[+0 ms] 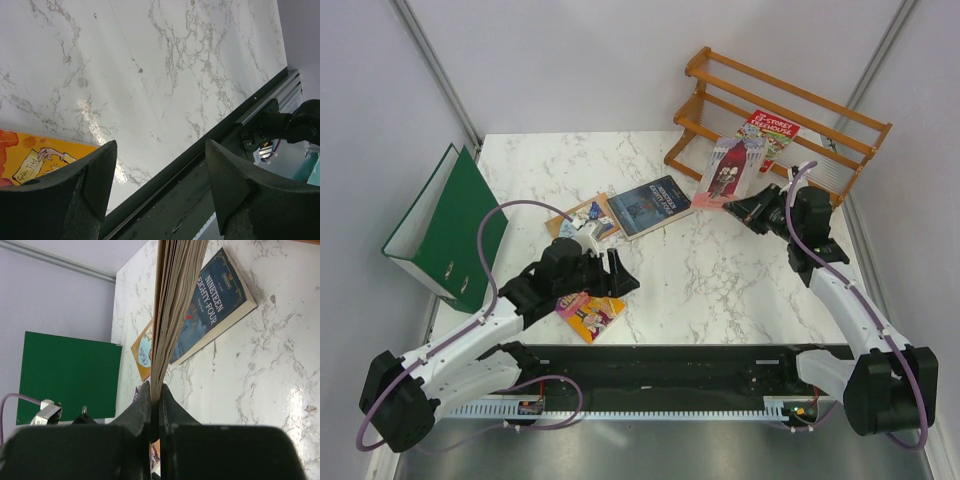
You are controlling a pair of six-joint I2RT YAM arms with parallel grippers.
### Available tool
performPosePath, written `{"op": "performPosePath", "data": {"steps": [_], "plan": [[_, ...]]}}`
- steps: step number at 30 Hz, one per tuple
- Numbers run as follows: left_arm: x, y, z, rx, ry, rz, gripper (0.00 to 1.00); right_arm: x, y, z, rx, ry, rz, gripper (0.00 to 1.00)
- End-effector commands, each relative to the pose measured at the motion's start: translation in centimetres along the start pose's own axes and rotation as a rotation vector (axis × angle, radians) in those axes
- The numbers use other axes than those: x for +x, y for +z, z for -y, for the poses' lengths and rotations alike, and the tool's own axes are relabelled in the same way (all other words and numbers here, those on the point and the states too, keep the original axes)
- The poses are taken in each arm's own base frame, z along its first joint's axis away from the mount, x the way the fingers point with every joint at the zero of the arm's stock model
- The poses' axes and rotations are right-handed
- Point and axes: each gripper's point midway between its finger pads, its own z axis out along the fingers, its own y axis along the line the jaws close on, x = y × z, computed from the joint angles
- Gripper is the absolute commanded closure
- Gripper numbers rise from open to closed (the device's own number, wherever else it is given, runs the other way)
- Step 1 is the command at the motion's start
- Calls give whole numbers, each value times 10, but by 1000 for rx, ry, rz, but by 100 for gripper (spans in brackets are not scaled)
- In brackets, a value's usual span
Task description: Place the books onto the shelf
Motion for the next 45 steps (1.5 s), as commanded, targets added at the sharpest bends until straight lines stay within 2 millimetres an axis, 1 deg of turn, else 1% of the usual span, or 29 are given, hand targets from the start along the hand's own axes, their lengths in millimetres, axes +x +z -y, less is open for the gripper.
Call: {"op": "performPosePath", "data": {"steps": [1, 3, 7, 8, 9, 10, 11, 13, 15, 16, 18, 19, 20, 22, 26, 28, 29, 30, 32, 40, 41, 42, 44, 45], "plan": [[0, -6, 0, 3, 15, 14, 22, -36, 1, -36, -116, -4, 108, 100], [0, -8, 0, 2, 17, 15, 22, -43, 1, -39, -122, 5, 127, 100], [-1, -10, 2, 6, 26, 20, 23, -56, 2, -37, -104, 22, 166, 100], [-1, -10, 2, 3, 29, 20, 23, -58, 5, -35, -96, 32, 166, 100], [-2, -11, 2, 5, 32, 20, 23, -63, 5, -38, -99, 33, 175, 100], [-1, -11, 2, 5, 31, 17, 23, -65, 9, -34, -87, 42, 173, 100], [-1, -11, 3, 5, 31, 15, 23, -68, 10, -36, -89, 42, 178, 100], [-1, -12, 2, 4, 31, 13, 23, -71, 15, -31, -74, 56, 176, 100], [-1, -13, 2, 3, 31, 14, 23, -76, 19, -32, -73, 60, 181, 100], [0, -13, 2, 3, 32, 14, 23, -77, 24, -28, -63, 70, 175, 100], [-1, -14, 3, 4, 34, 16, 22, -82, 27, -29, -65, 72, 174, 99], [-1, -15, 3, 5, 36, 17, 23, -81, 31, -25, -52, 83, 167, 99], [0, -15, 3, 3, 35, 14, 22, -83, 33, -26, -55, 83, 168, 100], [-1, -16, 3, 3, 37, 14, 23, -86, 36, -22, -43, 83, 173, 99], [1, -17, 2, 4, 39, 10, 23, -97, 38, -25, -35, 70, 197, 99], [2, -17, 2, 3, 39, 9, 23, -99, 40, -21, -13, 69, 200, 99], [2, -17, 2, 3, 39, 9, 23, -104, 40, -24, -13, 58, 209, 98], [3, -17, 1, 0, 38, 5, 23, -105, 42, -19, 9, 61, 208, 98], [3, -17, 1, 0, 34, 5, 23, -110, 44, -19, 17, 55, 216, 98], [-1, -16, 7, 16, 29, 5, 23, -121, 55, -3, 88, 71, 222, 95], [-1, -16, 7, 17, 29, 4, 23, -125, 55, -6, 87, 64, 229, 95], [0, -16, 7, 16, 31, 3, 23, -125, 59, -1, 103, 63, 219, 94], [1, -16, 7, 18, 26, 0, 23, -131, 61, -4, 104, 58, 220, 93], [2, -16, 6, 19, 24, -3, 23, -131, 63, 1, 119, 63, 212, 93]]}}
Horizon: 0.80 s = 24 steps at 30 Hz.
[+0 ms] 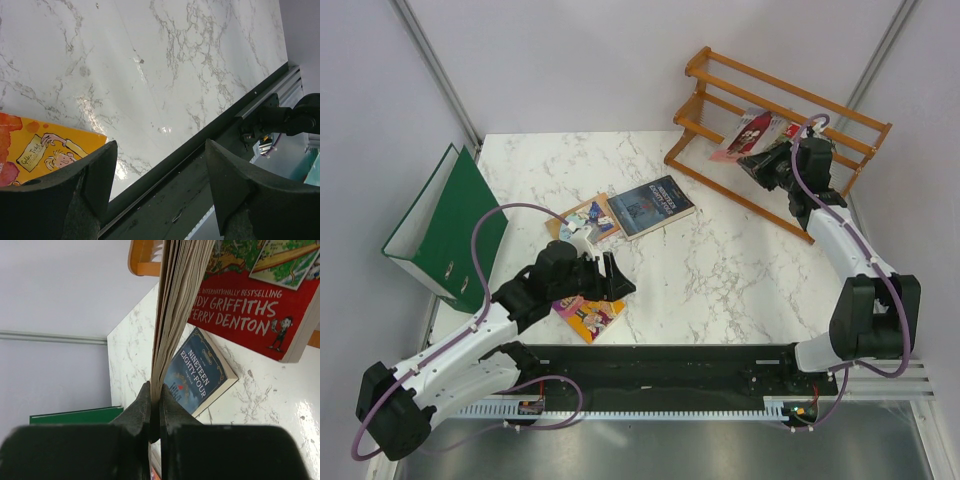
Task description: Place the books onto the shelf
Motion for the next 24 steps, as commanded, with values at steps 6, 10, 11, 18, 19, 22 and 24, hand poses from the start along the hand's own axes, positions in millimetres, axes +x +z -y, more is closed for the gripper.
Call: {"op": "performPosePath", "data": {"steps": [6, 10, 11, 18, 19, 22, 24], "plan": [[-2, -3, 6, 28, 15, 8, 23, -35, 7, -18, -4, -47, 81, 91], [-1, -4, 7, 35, 14, 10, 23, -33, 9, -5, 44, -33, 83, 91], [-1, -4, 7, 36, 13, 9, 23, -33, 10, -2, 56, -29, 85, 90], [1, -6, 8, 46, 6, 12, 23, -35, 14, 12, 113, -10, 102, 83], [1, -7, 9, 48, 6, 15, 23, -36, 15, 13, 114, -11, 103, 80], [2, -7, 8, 49, 3, 16, 24, -34, 18, 16, 123, -4, 96, 67], [4, -7, 8, 51, -2, 13, 24, -34, 19, 18, 129, -1, 94, 59]]}}
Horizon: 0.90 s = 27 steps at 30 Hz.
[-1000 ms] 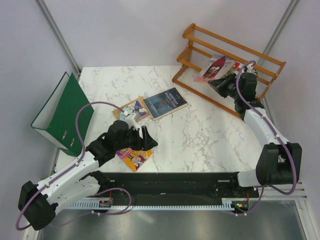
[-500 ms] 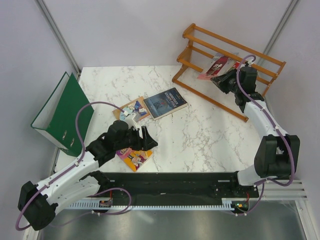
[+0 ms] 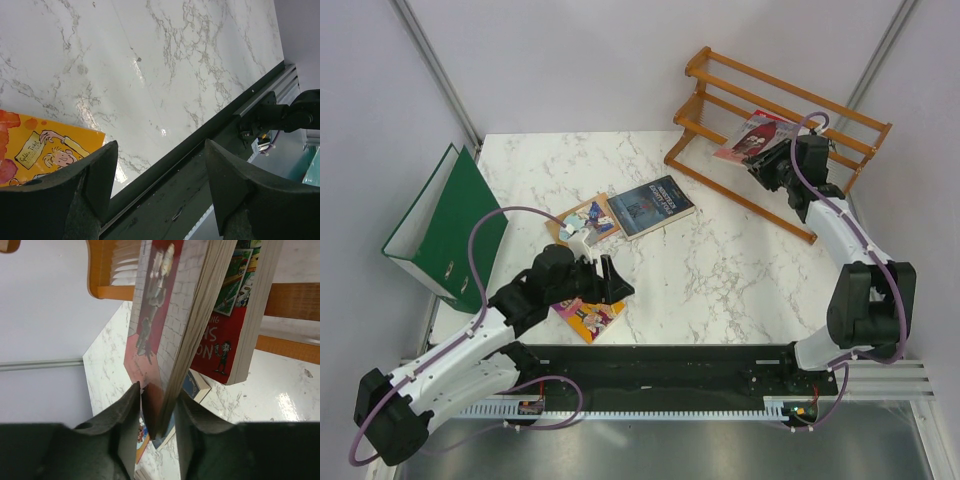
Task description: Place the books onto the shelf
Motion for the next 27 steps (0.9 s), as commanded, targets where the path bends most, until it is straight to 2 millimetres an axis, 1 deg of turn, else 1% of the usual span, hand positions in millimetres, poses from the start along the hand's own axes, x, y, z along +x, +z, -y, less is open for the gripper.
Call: {"op": "performPosePath", "data": {"steps": [1, 3, 9, 10, 14, 18, 22, 25, 27], "plan": [[1, -3, 7, 38, -6, 2, 24, -27, 0, -8, -11, 0, 66, 57], [2, -2, 8, 41, -5, -2, 24, -27, 0, -6, -6, 4, 66, 52], [2, -4, 10, 50, -2, -2, 24, -22, -8, -1, 3, 6, 60, 45], [2, -4, 10, 51, -4, -1, 24, -20, -9, 4, 16, 10, 62, 44], [5, -5, 10, 56, -4, -1, 25, -14, -17, 11, 34, 13, 56, 37], [7, -7, 10, 63, -7, 1, 25, -5, -18, 22, 55, 18, 31, 36], [9, -8, 9, 66, -12, 2, 25, -2, -22, 25, 61, 16, 26, 35], [11, -8, 8, 66, -14, 2, 25, -2, -31, 25, 67, -6, 36, 34], [11, -9, 7, 65, -14, 3, 25, -4, -41, 23, 79, -25, 43, 34]]}}
